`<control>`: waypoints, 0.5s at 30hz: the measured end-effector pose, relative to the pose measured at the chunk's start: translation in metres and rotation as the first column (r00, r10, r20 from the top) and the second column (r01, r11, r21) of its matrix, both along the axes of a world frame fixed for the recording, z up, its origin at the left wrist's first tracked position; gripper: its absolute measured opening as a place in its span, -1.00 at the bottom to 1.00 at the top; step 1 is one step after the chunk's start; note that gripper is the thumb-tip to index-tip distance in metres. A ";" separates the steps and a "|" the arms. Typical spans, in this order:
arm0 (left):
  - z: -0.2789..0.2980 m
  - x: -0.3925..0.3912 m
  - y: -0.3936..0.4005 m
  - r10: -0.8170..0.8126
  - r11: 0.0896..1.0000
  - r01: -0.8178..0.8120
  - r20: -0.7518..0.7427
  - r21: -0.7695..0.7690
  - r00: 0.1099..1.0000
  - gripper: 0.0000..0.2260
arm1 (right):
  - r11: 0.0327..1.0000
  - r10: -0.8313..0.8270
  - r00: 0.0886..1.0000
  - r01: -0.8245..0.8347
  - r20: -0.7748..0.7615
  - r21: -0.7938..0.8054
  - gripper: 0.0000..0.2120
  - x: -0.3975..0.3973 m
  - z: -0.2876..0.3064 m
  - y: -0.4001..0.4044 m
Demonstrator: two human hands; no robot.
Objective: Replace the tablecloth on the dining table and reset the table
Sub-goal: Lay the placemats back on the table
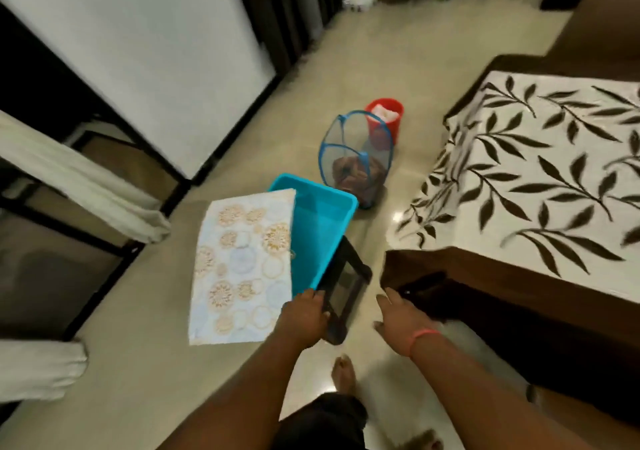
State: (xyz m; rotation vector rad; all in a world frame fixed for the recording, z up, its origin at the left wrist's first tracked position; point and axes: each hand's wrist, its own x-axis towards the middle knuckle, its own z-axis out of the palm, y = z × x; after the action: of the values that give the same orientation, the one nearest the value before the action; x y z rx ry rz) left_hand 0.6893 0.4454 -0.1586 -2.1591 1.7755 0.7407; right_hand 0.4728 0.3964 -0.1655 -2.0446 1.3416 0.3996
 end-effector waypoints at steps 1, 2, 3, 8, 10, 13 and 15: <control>0.011 0.023 0.005 0.058 0.998 -0.058 0.010 -0.032 0.998 -0.52 | 1.000 0.002 1.000 -0.002 0.022 -0.003 -0.38 0.017 0.009 -0.005; 0.018 0.045 0.011 0.116 0.992 -0.115 0.019 -0.055 0.993 -0.49 | 1.000 0.007 0.999 -0.007 0.048 -0.013 -0.38 0.032 0.016 -0.008; 0.025 0.067 0.016 0.182 0.980 -0.180 0.021 -0.080 0.983 -0.46 | 1.000 0.006 0.997 -0.005 0.072 -0.017 -0.37 0.047 0.023 -0.010; 0.022 0.179 0.039 0.469 0.871 -0.474 -0.068 -0.126 0.880 -0.41 | 0.994 -0.089 0.989 0.080 0.115 0.076 -0.34 0.111 0.030 -0.016; 0.014 0.216 0.042 0.545 0.828 -0.553 -0.100 -0.088 0.832 -0.39 | 0.981 -0.155 0.983 0.141 0.100 0.136 -0.36 0.131 0.025 -0.020; -0.001 0.275 0.039 0.591 0.794 -0.606 -0.174 -0.043 0.788 -0.39 | 0.954 -0.238 0.970 0.224 0.051 0.198 -0.47 0.183 0.008 -0.021; -0.009 0.309 0.031 0.605 0.781 -0.624 -0.226 -0.018 0.764 -0.39 | 0.940 -0.280 0.960 0.270 0.019 0.207 -0.45 0.219 -0.003 -0.019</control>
State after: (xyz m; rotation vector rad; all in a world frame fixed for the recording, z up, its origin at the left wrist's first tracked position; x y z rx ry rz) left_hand 0.9986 0.4764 -0.1679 -2.8623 1.1574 1.0762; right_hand 0.6919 0.3775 -0.1689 -1.6621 1.4685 0.3438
